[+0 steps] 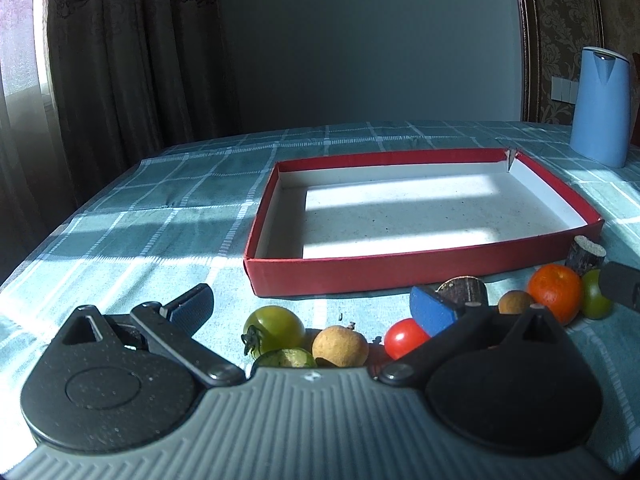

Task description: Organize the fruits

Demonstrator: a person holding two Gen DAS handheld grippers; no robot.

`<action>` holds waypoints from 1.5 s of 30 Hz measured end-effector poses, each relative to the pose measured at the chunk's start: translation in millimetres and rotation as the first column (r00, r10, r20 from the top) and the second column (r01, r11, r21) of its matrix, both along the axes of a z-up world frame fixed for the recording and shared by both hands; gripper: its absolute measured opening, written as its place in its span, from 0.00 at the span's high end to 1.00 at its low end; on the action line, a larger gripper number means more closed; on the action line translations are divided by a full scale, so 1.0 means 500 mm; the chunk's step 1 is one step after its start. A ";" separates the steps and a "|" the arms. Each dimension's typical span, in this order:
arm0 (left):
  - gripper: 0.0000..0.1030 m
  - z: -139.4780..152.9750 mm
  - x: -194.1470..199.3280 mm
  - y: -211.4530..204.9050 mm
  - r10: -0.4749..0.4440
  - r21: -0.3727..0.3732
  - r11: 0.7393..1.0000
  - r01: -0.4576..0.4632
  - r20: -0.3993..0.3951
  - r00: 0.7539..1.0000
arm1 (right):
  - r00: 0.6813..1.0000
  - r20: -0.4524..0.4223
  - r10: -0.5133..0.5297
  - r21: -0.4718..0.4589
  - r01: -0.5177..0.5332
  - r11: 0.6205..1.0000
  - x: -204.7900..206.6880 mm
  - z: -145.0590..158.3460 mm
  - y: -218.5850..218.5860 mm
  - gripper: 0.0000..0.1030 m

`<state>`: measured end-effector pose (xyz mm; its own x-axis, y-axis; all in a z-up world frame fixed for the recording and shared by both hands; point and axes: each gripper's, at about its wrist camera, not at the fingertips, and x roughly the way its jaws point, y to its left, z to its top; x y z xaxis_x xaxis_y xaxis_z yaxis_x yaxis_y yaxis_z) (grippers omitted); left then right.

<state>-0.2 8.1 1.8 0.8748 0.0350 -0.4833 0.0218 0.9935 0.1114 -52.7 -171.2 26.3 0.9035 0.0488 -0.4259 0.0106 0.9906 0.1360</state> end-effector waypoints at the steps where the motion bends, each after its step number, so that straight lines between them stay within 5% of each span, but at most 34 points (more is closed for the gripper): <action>1: 0.00 -0.001 -0.001 -0.001 -0.002 0.003 1.000 0.002 0.001 1.000 | 1.000 -0.009 -0.004 0.018 0.004 1.000 0.003 -0.001 -0.007 0.00; 8: 0.00 -0.002 -0.003 -0.006 -0.007 0.018 1.000 0.007 0.005 1.000 | 0.997 -0.045 -0.060 0.032 0.061 0.998 -0.011 -0.010 -0.043 0.00; 16: 0.00 -0.002 -0.004 -0.006 -0.007 0.022 1.000 0.007 0.004 1.000 | 0.998 -0.024 -0.058 -0.134 0.054 0.990 0.005 -0.005 -0.033 0.00; 23: 0.00 -0.003 -0.005 -0.006 -0.007 0.023 1.000 0.007 0.004 1.000 | 0.987 -0.159 0.017 -0.009 -0.019 1.000 0.021 -0.024 -0.061 0.00; 30: 0.00 -0.003 -0.005 -0.006 -0.006 0.025 1.000 0.006 0.006 1.000 | 0.976 -0.215 0.020 -0.112 -0.045 0.993 0.038 -0.036 -0.032 0.00; 45: 0.00 -0.002 -0.004 -0.009 -0.008 0.032 0.999 0.007 0.007 1.000 | 0.980 -0.198 0.031 -0.142 -0.060 0.988 0.053 -0.032 -0.020 0.00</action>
<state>-2.2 3.4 0.6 0.8784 0.0438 -0.4760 0.0284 0.9892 0.1435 -26.4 -181.3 10.2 0.8009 0.0115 -0.5987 -0.0228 0.9997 -0.0112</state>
